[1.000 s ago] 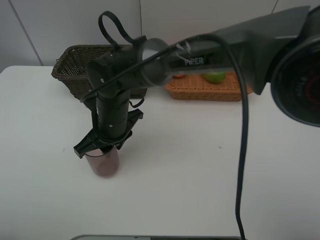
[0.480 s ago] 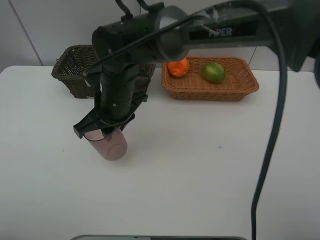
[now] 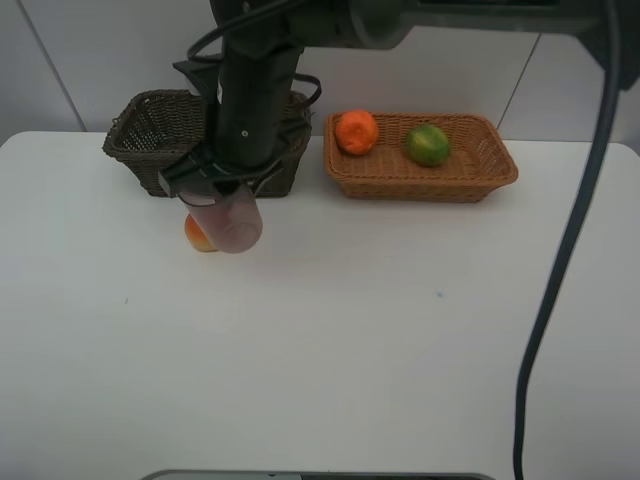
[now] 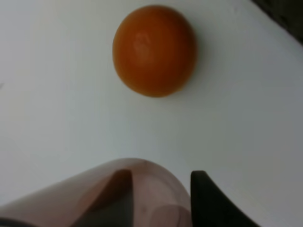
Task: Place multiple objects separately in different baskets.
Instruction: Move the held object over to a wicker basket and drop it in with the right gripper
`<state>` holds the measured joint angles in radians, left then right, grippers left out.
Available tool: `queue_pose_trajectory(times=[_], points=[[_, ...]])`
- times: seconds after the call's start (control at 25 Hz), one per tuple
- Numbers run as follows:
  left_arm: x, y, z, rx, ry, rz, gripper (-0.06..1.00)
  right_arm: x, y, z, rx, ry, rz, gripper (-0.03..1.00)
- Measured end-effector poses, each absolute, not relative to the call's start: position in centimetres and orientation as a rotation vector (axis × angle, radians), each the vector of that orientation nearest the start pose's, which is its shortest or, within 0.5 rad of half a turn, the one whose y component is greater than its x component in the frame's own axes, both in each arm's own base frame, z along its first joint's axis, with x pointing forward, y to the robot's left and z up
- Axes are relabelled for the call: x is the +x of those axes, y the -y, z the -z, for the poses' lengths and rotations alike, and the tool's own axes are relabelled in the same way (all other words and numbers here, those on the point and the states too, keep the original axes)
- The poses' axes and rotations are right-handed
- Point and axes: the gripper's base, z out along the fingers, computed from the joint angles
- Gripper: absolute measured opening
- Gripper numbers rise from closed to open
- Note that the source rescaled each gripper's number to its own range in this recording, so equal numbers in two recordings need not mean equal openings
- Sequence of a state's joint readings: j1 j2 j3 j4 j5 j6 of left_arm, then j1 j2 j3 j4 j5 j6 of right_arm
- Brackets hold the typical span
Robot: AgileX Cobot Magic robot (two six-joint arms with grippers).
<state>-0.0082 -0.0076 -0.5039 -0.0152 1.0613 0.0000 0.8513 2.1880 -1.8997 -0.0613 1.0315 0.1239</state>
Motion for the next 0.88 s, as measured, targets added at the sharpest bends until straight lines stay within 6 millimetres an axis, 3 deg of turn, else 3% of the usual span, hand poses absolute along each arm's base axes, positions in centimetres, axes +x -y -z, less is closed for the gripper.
queue_pose_trajectory(times=[0.36, 0.6, 0.88], points=[[-0.7, 0.1, -27.8, 0.009, -2.033, 0.023, 0.92, 36.3, -32.8, -24.8, -0.841, -2.534, -0.205, 0.00], [-0.7, 0.1, -27.8, 0.009, -2.033, 0.023, 0.92, 39.6, -31.1, -26.2, -0.707, -2.378, -0.268, 0.00], [-0.7, 0.1, -27.8, 0.009, -2.033, 0.023, 0.92, 41.7, -31.8, -27.5, -0.625, -2.106, -0.371, 0.00]])
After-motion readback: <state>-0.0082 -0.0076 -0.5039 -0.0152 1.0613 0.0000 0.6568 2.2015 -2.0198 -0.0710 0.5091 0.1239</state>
